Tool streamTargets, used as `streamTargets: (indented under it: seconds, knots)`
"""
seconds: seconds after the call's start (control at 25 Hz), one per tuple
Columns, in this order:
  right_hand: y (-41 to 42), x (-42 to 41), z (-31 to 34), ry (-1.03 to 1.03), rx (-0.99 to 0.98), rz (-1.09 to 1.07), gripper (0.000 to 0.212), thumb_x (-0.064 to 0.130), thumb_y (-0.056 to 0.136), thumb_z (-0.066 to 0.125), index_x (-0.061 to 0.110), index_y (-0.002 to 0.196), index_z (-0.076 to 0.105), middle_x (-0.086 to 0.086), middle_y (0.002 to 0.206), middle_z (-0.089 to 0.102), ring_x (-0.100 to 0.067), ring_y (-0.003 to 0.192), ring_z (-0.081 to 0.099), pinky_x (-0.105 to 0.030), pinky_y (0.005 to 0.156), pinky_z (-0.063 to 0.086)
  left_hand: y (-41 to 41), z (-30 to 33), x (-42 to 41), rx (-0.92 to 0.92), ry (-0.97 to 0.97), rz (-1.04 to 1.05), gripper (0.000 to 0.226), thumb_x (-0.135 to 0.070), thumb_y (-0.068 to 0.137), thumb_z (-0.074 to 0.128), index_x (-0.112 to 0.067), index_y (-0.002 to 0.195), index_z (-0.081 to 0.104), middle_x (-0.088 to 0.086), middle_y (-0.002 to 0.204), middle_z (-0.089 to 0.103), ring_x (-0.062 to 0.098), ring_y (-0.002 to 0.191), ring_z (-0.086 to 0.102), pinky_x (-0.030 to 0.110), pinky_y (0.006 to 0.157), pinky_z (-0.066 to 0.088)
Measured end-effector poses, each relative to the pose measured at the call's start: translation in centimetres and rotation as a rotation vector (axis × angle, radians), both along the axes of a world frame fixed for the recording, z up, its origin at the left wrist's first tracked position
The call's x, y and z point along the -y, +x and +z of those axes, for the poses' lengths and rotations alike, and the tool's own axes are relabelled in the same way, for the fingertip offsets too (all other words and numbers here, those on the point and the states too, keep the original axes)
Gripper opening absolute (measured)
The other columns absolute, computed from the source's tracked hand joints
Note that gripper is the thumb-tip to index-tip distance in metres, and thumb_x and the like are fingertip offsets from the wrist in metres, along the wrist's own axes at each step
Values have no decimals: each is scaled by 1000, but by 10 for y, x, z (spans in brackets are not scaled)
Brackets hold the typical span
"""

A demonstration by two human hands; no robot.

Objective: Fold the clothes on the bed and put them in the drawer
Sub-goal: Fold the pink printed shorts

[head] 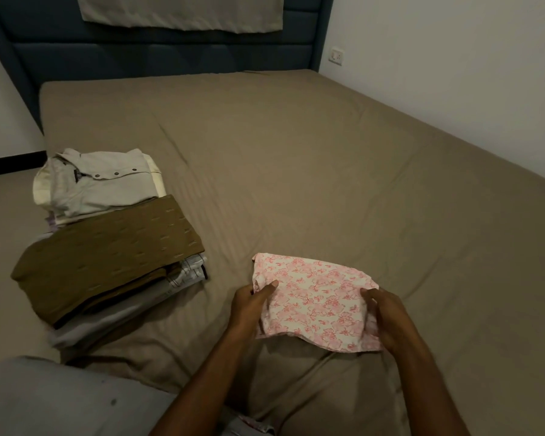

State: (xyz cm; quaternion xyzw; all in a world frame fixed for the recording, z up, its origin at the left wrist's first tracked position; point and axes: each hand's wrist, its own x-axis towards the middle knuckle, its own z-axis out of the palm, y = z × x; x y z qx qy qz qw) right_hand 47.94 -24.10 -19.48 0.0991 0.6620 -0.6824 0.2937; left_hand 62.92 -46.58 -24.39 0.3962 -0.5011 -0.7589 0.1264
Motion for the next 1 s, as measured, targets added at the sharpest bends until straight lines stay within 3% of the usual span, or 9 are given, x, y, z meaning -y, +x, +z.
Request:
streamTargets:
  seconds: [0.12, 0.2, 0.28, 0.44, 0.64, 0.8, 1.0]
  knots:
    - [1, -9, -2, -142, 180, -18, 24, 9, 98, 62, -5, 118, 65, -20, 109, 76, -31, 88, 78, -52, 76, 63, -3, 0, 1, -32, 116, -68, 35, -31, 88, 81, -7, 111, 73, 6, 105, 79, 27, 96, 77, 48, 93, 60]
    - [0, -13, -5, -192, 241, -10, 31, 8, 95, 65, -6, 123, 64, -23, 118, 73, -36, 102, 75, -56, 84, 61, -7, 0, -1, 3, 99, -99, 36, -34, 88, 80, -7, 111, 73, 6, 107, 79, 28, 98, 76, 48, 93, 60]
    - [-4, -14, -8, -194, 268, -20, 38, 4, 94, 65, -7, 130, 60, -24, 123, 71, -40, 114, 69, -57, 98, 55, -10, 1, -4, 33, -55, -122, 28, -35, 92, 75, -14, 110, 73, 1, 111, 77, 22, 101, 74, 45, 93, 60]
    - [-11, -6, -13, -123, 178, -28, 39, -3, 96, 61, -3, 135, 57, -23, 121, 72, -39, 110, 70, -52, 86, 61, -10, 4, -9, 28, -314, -104, 12, -37, 98, 67, -26, 99, 71, -7, 108, 75, 11, 99, 72, 41, 91, 61]
    - [-13, 16, -10, -171, 3, -50, 44, -8, 95, 54, 11, 135, 59, -20, 131, 66, -41, 120, 62, -54, 88, 57, -7, 14, 1, -122, -111, -22, 21, -37, 102, 60, -26, 117, 68, -4, 119, 75, 17, 109, 71, 44, 96, 58]
    - [-19, 67, 19, -278, -64, 27, 46, -6, 94, 54, 14, 136, 60, -19, 133, 66, -41, 121, 62, -51, 85, 58, 1, 59, 36, -204, -153, 70, 16, -32, 105, 56, -25, 113, 67, -3, 115, 75, 14, 103, 73, 30, 82, 61]
    - [-12, 177, 68, -450, -83, 228, 50, -6, 94, 55, 10, 142, 55, -17, 135, 66, -36, 124, 63, -47, 90, 59, 40, 122, 112, -250, -271, 247, 23, -42, 101, 59, -28, 117, 68, -5, 116, 76, 17, 108, 72, 46, 93, 60]
